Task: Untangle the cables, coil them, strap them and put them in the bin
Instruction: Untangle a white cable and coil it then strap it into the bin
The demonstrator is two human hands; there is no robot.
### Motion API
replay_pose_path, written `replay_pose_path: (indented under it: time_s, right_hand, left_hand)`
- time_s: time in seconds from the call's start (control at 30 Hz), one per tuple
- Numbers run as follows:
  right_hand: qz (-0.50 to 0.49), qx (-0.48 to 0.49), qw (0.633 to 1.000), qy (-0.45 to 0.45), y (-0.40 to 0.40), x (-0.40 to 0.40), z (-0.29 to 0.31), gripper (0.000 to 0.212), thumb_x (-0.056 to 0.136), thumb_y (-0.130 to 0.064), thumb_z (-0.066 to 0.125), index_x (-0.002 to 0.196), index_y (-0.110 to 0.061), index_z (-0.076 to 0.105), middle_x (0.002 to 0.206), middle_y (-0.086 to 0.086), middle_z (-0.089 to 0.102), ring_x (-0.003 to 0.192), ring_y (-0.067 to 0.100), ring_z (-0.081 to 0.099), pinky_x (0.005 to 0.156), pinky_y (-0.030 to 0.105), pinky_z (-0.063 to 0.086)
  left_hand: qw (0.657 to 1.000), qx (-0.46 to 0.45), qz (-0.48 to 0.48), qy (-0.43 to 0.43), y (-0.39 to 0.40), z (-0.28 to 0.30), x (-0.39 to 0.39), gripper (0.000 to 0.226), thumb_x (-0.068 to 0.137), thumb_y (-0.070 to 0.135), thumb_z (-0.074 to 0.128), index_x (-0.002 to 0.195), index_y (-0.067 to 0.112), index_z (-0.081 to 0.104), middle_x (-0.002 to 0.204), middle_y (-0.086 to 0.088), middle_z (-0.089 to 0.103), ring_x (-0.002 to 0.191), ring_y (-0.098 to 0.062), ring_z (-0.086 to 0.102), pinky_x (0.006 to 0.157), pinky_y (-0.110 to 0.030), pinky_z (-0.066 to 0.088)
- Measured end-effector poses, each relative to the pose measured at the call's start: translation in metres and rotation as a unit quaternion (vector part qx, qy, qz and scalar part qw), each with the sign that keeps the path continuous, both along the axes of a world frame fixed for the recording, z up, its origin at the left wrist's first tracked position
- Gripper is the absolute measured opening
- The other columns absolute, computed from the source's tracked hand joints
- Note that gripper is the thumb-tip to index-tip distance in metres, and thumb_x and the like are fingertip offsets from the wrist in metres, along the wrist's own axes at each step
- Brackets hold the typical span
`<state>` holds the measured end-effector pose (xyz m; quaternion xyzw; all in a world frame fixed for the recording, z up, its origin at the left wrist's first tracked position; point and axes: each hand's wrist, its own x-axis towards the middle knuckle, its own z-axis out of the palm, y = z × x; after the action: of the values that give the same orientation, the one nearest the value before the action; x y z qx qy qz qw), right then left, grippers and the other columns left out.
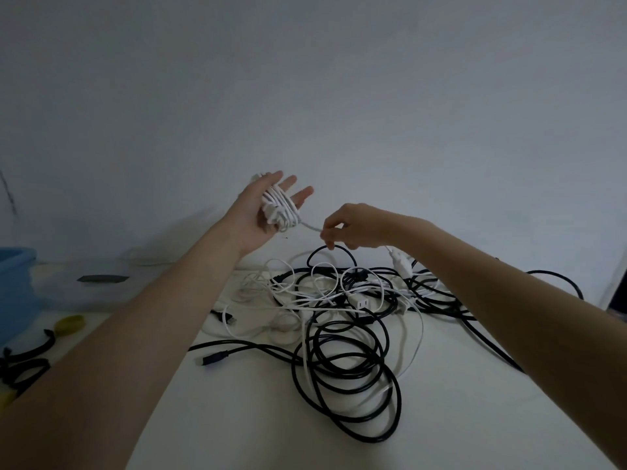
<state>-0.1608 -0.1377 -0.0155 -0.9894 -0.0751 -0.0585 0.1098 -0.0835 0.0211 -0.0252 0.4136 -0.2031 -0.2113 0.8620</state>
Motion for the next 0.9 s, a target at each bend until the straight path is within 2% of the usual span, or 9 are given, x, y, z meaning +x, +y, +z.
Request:
replay_pose_path:
  time_s: [0.07,0.17,0.23,0.33,0.47,0.6,0.67,0.8,0.9]
  right_hand:
    - [0.014,-0.016,0.999,0.031,0.004,-0.005,0.005,0.025,0.096,-0.028,0.048,0.081,-0.018,0.065,0.054,-0.002,0.046,0.047,0.013,0.038,0.054,0.025,0.038]
    - [0.041,-0.054,0.996,0.061,0.016,-0.012,0.015,0.024,0.092,-0.031,0.055,0.076,-0.018,0.066,0.056,-0.004,0.048,0.047,0.012,0.040,0.043,0.017,0.035]
    - [0.062,-0.059,0.995,0.053,0.021,-0.014,0.022,0.028,0.090,-0.031,0.060,0.066,-0.017,0.064,0.053,-0.005,0.049,0.046,0.014,0.041,0.040,0.016,0.035]
    - [0.071,-0.042,0.997,0.013,0.018,-0.015,0.034,0.029,0.085,-0.030,0.065,0.060,-0.017,0.062,0.048,-0.008,0.047,0.039,0.010,0.041,0.043,0.018,0.037]
    - [0.072,0.035,0.997,-0.004,0.007,-0.016,0.041,0.027,0.078,-0.028,0.072,0.063,-0.007,0.063,0.048,-0.009,0.052,0.043,0.001,0.047,0.053,0.015,0.042]
    - [0.078,0.120,0.990,-0.014,-0.003,-0.021,0.036,0.020,0.082,-0.022,0.069,0.070,-0.006,0.063,0.051,-0.007,0.050,0.042,-0.001,0.042,0.044,0.007,0.032]
    - [0.081,0.208,0.975,-0.020,-0.008,-0.022,0.030,0.014,0.082,-0.022,0.069,0.083,-0.010,0.062,0.066,-0.005,0.057,0.054,0.000,0.048,0.050,0.009,0.037]
    - [0.090,0.326,0.941,-0.026,-0.006,-0.023,0.010,0.030,0.088,-0.031,0.060,0.110,-0.011,0.058,0.087,-0.003,0.059,0.065,0.000,0.055,0.056,0.009,0.044]
    - [0.114,0.250,0.958,-0.081,0.011,-0.022,-0.001,0.035,0.092,-0.033,0.053,0.103,-0.002,0.067,0.087,0.001,0.062,0.074,0.001,0.060,0.061,0.005,0.043]
  left_hand:
    - [0.999,0.007,0.030,0.022,-0.006,-0.001,0.000,0.016,0.094,0.025,0.055,0.102,0.012,0.050,0.104,-0.008,0.059,0.086,-0.025,0.067,0.084,-0.034,0.055]
    - [0.993,0.081,0.079,0.021,-0.015,-0.005,-0.001,0.024,0.090,0.036,0.059,0.086,0.013,0.051,0.084,-0.007,0.059,0.075,-0.018,0.061,0.072,-0.030,0.054]
    - [0.987,0.139,0.076,0.008,-0.017,-0.009,0.000,0.037,0.086,0.046,0.061,0.098,0.011,0.054,0.096,-0.011,0.062,0.083,-0.020,0.061,0.077,-0.033,0.054]
    - [0.968,0.247,-0.010,-0.047,-0.015,-0.016,-0.006,0.084,0.068,0.065,0.061,0.124,0.004,0.049,0.109,-0.018,0.062,0.090,-0.025,0.061,0.081,-0.036,0.056]
    - [0.923,0.317,-0.171,-0.139,-0.014,-0.023,-0.028,0.079,0.053,0.069,0.062,0.119,0.027,0.055,0.113,0.005,0.068,0.093,-0.019,0.070,0.077,-0.032,0.058]
    - [0.907,0.252,-0.293,-0.166,-0.016,-0.023,-0.030,0.074,0.056,0.044,0.086,0.121,0.023,0.060,0.125,-0.006,0.063,0.116,-0.027,0.057,0.085,-0.033,0.057]
    - [0.898,0.259,-0.312,-0.168,-0.016,-0.021,-0.030,0.061,0.063,0.026,0.083,0.119,0.015,0.060,0.118,-0.011,0.066,0.101,-0.021,0.065,0.067,-0.023,0.057]
    - [0.922,0.236,-0.286,-0.111,-0.012,-0.016,-0.039,0.024,0.081,0.002,0.044,0.099,-0.005,0.058,0.072,-0.012,0.072,0.048,-0.009,0.064,0.043,-0.013,0.048]
    - [0.903,0.236,-0.322,-0.160,-0.004,-0.020,-0.038,0.029,0.055,0.016,0.076,0.080,0.002,0.073,0.068,-0.011,0.072,0.044,-0.006,0.059,0.045,-0.013,0.047]
